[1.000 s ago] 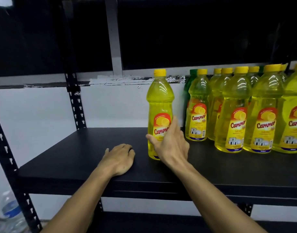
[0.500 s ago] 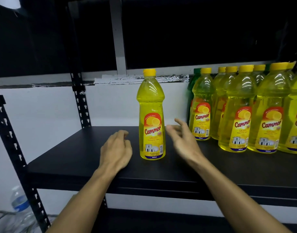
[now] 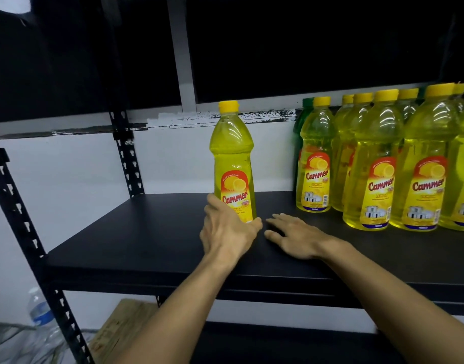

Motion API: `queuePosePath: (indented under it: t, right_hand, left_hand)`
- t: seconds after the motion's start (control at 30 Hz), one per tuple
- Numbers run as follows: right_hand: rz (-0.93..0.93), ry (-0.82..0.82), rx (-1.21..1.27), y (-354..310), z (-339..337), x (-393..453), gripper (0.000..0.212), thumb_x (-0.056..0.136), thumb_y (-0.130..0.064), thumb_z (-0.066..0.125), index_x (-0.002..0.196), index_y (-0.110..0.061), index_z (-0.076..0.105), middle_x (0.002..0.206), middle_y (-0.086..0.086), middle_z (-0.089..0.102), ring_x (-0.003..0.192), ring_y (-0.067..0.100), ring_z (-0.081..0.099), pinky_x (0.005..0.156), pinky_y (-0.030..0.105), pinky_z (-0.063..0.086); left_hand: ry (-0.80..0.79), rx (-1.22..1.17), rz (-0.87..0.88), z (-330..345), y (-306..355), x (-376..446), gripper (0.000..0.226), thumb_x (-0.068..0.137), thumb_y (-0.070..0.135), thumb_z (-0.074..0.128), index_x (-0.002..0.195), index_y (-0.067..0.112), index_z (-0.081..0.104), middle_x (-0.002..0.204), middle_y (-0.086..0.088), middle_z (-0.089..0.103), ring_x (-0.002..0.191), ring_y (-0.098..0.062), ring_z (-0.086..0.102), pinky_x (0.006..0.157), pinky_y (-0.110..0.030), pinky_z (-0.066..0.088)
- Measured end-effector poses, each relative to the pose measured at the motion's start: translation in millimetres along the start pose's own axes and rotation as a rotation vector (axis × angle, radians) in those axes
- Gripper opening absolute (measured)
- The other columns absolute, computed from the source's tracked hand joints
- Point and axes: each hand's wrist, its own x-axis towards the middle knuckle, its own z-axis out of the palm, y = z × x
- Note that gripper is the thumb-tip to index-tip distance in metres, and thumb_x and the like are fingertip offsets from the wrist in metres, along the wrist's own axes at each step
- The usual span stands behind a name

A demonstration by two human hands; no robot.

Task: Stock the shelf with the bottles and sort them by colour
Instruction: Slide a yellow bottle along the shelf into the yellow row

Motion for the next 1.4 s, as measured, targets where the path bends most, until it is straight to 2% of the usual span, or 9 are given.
queuePosePath:
  t: [0.17, 0.3, 0.4, 0.5, 0.6, 0.7, 0.83, 1.07, 1.4]
  right_hand:
    - [-0.023, -0.048, -0.043, -9, -2, 1, 0.063, 0.101, -0.054, 0.025, 0.154, -0.023, 0.017, 0.162, -0.001, 0.007, 0.149, 0.015, 0.001, 0.118, 0.036, 0.002]
    - [-0.044, -0.065, -0.077, -30, 4, 16, 0.067, 0.1, -0.055, 0.023, 0.154, -0.017, 0.016, 0.162, 0.004, 0.005, 0.149, 0.017, -0.001, 0.119, 0.038, 0.001]
    - [-0.087, -0.086, -0.085, -54, 13, 35, 0.068, 0.1, -0.055, 0.021, 0.154, -0.015, 0.015, 0.162, 0.006, 0.004, 0.149, 0.019, -0.002, 0.12, 0.039, -0.001]
    - [-0.126, -0.104, -0.077, -77, 20, 56, 0.068, 0.1, -0.056, 0.021, 0.154, -0.016, 0.014, 0.162, 0.005, 0.003, 0.149, 0.018, -0.003, 0.121, 0.04, -0.003]
    - [-0.142, -0.1, -0.066, -91, 24, 78, 0.07, 0.099, -0.058, 0.021, 0.154, -0.016, 0.015, 0.162, 0.006, 0.004, 0.149, 0.018, -0.003, 0.121, 0.041, -0.002]
    - [-0.138, -0.095, -0.037, -96, 28, 97, 0.073, 0.097, -0.062, 0.022, 0.154, -0.018, 0.014, 0.162, 0.004, 0.003, 0.149, 0.017, -0.004, 0.12, 0.042, -0.004]
    - [-0.134, -0.065, 0.009, -95, 32, 114, 0.076, 0.093, -0.067, 0.026, 0.154, -0.022, 0.017, 0.162, -0.001, 0.005, 0.149, 0.013, -0.003, 0.12, 0.041, -0.004]
    - [-0.135, -0.041, 0.015, -93, 36, 119, 0.077, 0.092, -0.07, 0.027, 0.154, -0.026, 0.017, 0.162, -0.005, 0.005, 0.148, 0.01, -0.003, 0.12, 0.038, -0.004]
    - [-0.126, -0.035, 0.017, -95, 35, 117, 0.077, 0.09, -0.071, 0.027, 0.154, -0.029, 0.018, 0.162, -0.007, 0.006, 0.149, 0.011, -0.002, 0.118, 0.036, -0.003]
  left_hand:
    - [-0.03, -0.026, -0.038, -15, -30, 32, 0.097, 0.063, 0.052, 0.082, 0.127, 0.014, 0.02, 0.117, -0.003, 0.048, 0.102, -0.03, 0.057, 0.075, -0.036, 0.044]
    - [-0.064, -0.105, -0.07, -31, -66, 70, 0.084, 0.066, 0.04, 0.085, 0.109, 0.015, 0.018, 0.112, -0.006, 0.051, 0.095, -0.027, 0.054, 0.077, -0.035, 0.045]
    - [-0.045, -0.118, -0.08, -41, -89, 96, 0.083, 0.068, 0.038, 0.085, 0.115, 0.013, 0.022, 0.111, -0.006, 0.051, 0.098, -0.027, 0.053, 0.079, -0.034, 0.045]
    - [-0.004, -0.101, -0.127, -43, -106, 120, 0.092, 0.072, 0.039, 0.081, 0.134, 0.009, 0.02, 0.108, -0.005, 0.048, 0.095, -0.026, 0.048, 0.079, -0.034, 0.042]
    - [0.025, -0.113, -0.168, -42, -123, 148, 0.091, 0.072, 0.039, 0.08, 0.135, 0.011, 0.02, 0.109, -0.007, 0.048, 0.1, -0.029, 0.051, 0.08, -0.036, 0.044]
    - [0.044, -0.113, -0.22, -41, -140, 180, 0.092, 0.073, 0.039, 0.08, 0.135, 0.01, 0.019, 0.118, -0.013, 0.049, 0.108, -0.033, 0.051, 0.09, -0.042, 0.047]
    - [0.049, -0.113, -0.277, -37, -159, 215, 0.109, 0.077, 0.04, 0.079, 0.146, 0.0, 0.004, 0.135, -0.019, 0.044, 0.123, -0.036, 0.046, 0.097, -0.042, 0.042]
    - [0.086, -0.029, -0.331, -32, -179, 260, 0.098, 0.075, 0.047, 0.078, 0.141, 0.003, 0.019, 0.138, -0.022, 0.042, 0.126, -0.039, 0.044, 0.099, -0.046, 0.041]
    - [0.108, 0.018, -0.329, -27, -186, 280, 0.093, 0.077, 0.045, 0.077, 0.138, 0.0, 0.024, 0.135, -0.021, 0.045, 0.126, -0.038, 0.046, 0.098, -0.044, 0.042]
